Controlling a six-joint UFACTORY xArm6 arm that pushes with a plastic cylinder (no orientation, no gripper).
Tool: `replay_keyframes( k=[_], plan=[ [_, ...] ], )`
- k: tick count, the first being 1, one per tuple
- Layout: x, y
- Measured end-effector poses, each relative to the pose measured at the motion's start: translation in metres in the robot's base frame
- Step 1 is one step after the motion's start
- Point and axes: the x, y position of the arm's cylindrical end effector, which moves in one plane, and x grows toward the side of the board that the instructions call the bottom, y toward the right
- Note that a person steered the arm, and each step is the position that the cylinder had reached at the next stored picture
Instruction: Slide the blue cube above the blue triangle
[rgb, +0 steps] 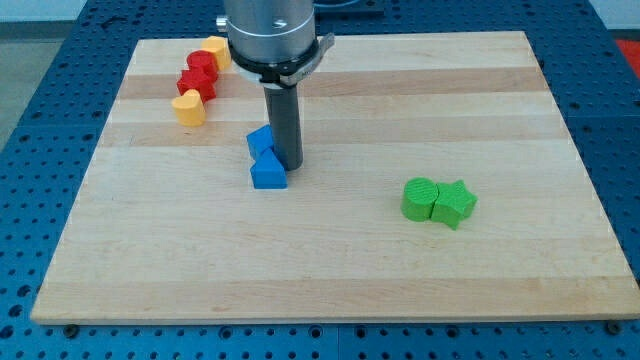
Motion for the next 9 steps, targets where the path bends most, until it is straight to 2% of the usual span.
replay_keyframes(
  k=[3, 4, 6, 9],
  plan=[
    [0.042, -0.036],
    [0.040, 0.010],
    [-0.049, 0.009],
    [-0.024, -0.037]
  ],
)
